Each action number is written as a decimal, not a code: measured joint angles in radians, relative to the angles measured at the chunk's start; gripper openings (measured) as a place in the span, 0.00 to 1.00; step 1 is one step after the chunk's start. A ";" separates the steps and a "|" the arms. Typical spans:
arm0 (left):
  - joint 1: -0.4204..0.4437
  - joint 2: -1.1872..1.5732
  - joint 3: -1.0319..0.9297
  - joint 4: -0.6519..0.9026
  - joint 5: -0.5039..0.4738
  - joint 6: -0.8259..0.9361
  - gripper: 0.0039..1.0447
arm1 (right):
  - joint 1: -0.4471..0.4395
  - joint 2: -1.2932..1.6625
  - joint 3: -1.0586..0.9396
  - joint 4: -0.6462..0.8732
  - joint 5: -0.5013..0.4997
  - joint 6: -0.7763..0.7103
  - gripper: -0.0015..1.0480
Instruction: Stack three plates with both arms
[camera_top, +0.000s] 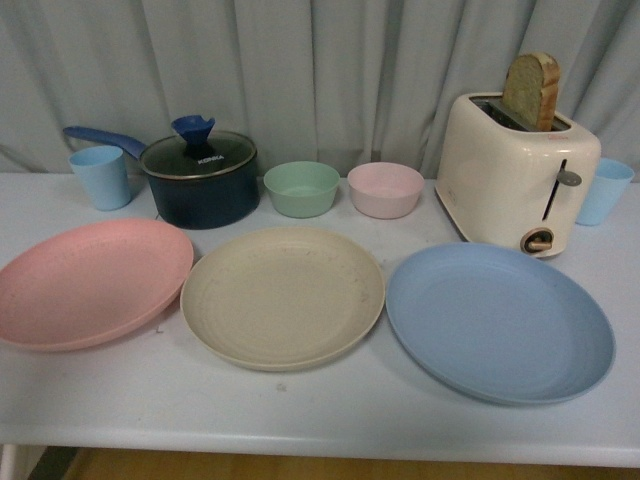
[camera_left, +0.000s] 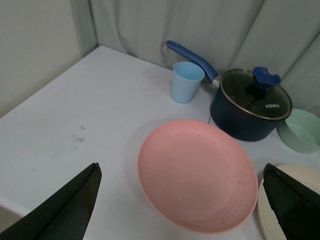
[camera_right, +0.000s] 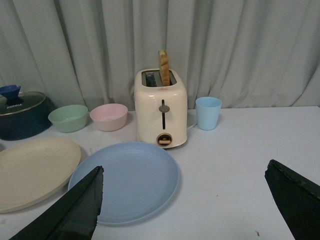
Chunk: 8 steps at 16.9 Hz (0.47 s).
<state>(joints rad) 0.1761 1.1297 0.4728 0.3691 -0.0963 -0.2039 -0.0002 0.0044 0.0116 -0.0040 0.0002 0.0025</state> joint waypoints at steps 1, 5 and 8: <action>0.002 0.025 0.012 0.007 0.004 0.003 0.94 | 0.000 0.000 0.000 0.000 0.000 0.000 0.94; 0.009 0.188 0.099 0.054 0.048 0.028 0.94 | 0.000 0.000 0.000 0.000 0.000 0.000 0.94; 0.018 0.319 0.180 0.061 0.083 0.030 0.94 | 0.000 0.000 0.000 0.000 0.000 0.000 0.94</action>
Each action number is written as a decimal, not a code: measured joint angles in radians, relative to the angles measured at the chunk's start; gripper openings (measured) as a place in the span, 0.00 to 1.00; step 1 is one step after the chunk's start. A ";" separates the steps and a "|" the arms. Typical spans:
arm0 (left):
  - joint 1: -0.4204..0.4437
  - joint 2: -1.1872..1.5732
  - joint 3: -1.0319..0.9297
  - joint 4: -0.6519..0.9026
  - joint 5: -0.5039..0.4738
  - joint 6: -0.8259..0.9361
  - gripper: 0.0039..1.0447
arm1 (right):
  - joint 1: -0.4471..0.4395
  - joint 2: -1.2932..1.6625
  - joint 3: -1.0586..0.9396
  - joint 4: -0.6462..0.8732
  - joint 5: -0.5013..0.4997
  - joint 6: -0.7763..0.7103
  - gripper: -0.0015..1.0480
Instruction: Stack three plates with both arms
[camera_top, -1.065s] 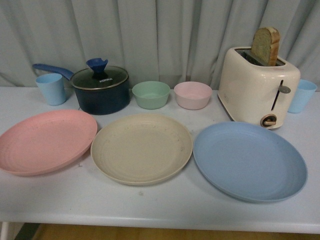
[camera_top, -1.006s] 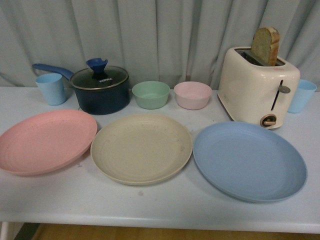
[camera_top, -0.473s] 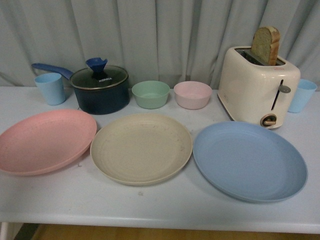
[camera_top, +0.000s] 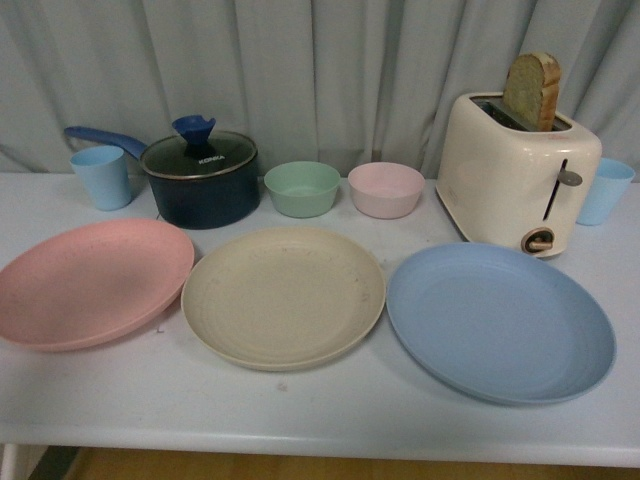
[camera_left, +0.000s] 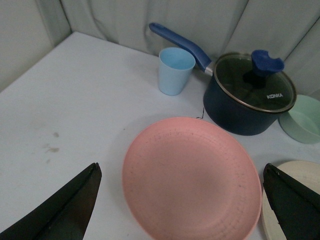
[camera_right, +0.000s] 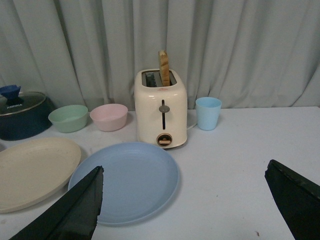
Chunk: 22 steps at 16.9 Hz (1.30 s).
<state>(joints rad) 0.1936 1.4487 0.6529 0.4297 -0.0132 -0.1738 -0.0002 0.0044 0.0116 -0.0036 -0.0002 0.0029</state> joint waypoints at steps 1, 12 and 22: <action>0.010 0.180 0.119 -0.016 0.055 0.004 0.94 | 0.000 0.000 0.000 0.000 0.000 0.000 0.94; 0.130 0.817 0.493 -0.078 0.123 0.132 0.94 | 0.000 0.000 0.000 0.000 0.000 0.000 0.94; 0.119 0.821 0.502 -0.100 0.103 0.133 0.19 | 0.000 0.000 0.000 0.000 0.000 0.000 0.94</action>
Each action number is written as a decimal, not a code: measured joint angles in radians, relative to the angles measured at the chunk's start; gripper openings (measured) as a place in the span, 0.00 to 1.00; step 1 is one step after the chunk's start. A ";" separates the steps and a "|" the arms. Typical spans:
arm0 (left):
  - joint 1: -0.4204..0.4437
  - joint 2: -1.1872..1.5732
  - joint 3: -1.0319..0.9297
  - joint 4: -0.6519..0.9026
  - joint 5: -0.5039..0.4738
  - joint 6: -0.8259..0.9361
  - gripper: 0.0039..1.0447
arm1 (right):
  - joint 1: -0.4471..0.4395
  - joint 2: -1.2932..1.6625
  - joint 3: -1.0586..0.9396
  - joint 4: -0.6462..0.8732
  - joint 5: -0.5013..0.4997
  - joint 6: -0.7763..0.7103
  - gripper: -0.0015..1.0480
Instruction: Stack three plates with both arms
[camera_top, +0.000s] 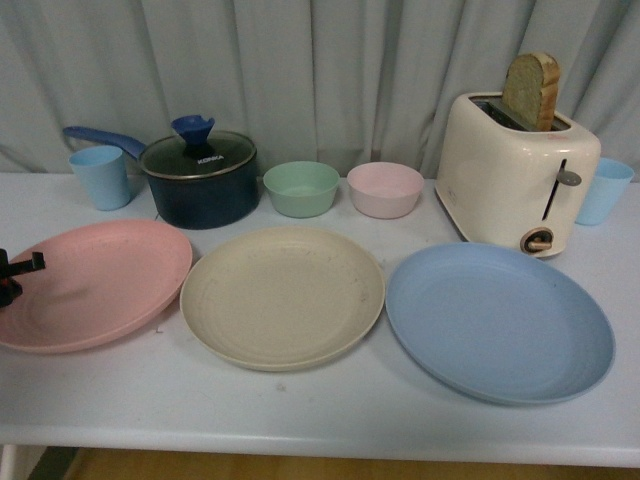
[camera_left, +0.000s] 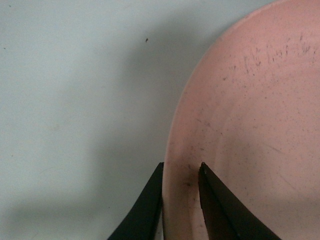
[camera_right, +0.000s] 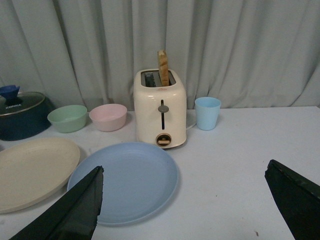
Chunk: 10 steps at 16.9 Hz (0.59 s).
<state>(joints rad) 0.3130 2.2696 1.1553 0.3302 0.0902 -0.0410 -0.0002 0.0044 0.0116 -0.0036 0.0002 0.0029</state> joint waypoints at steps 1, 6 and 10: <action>0.002 -0.003 0.002 0.003 0.001 -0.005 0.13 | 0.000 0.000 0.000 0.000 0.000 0.000 0.94; 0.043 -0.119 -0.037 0.016 -0.022 -0.005 0.03 | 0.000 0.000 0.000 0.000 0.000 0.000 0.94; 0.098 -0.326 -0.142 0.057 -0.029 -0.031 0.02 | 0.000 0.000 0.000 0.000 0.000 0.000 0.94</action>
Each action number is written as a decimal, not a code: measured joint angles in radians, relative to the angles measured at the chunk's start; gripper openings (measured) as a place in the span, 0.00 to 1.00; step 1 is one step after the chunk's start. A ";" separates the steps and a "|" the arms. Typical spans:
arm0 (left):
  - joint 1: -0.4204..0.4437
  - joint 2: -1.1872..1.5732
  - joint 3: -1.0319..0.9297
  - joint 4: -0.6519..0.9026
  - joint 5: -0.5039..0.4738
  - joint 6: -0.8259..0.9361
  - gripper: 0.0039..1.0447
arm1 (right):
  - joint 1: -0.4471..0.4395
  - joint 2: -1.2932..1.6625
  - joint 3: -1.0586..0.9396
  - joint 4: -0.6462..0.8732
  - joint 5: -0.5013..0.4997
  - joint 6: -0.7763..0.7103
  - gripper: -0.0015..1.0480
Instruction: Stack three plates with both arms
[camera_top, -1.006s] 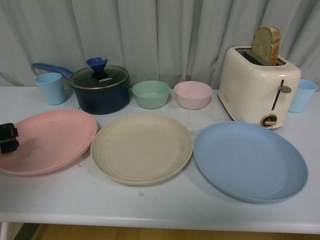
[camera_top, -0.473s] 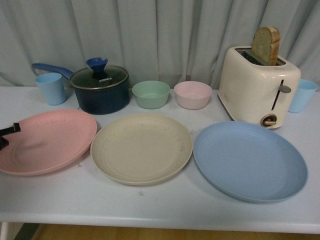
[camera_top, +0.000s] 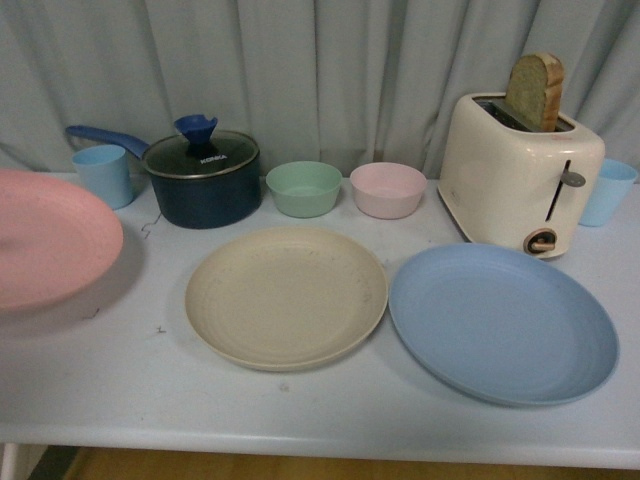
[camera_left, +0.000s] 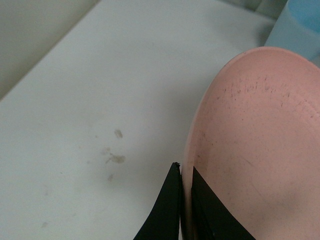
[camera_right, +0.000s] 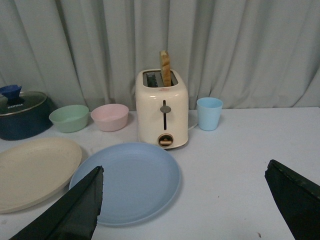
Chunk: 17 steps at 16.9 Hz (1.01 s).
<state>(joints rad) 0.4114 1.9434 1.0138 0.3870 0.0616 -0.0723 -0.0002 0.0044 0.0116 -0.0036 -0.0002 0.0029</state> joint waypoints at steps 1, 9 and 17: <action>-0.016 -0.065 -0.031 0.010 0.002 -0.014 0.02 | 0.000 0.000 0.000 0.000 0.000 0.000 0.94; -0.442 -0.188 -0.104 0.087 -0.059 -0.113 0.02 | 0.000 0.000 0.000 0.000 0.000 0.000 0.94; -0.634 -0.018 -0.113 0.139 -0.091 -0.198 0.02 | 0.000 0.000 0.000 0.000 0.000 0.000 0.94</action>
<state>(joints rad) -0.2226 1.9259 0.9012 0.5262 -0.0292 -0.2707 -0.0002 0.0044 0.0116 -0.0036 0.0002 0.0025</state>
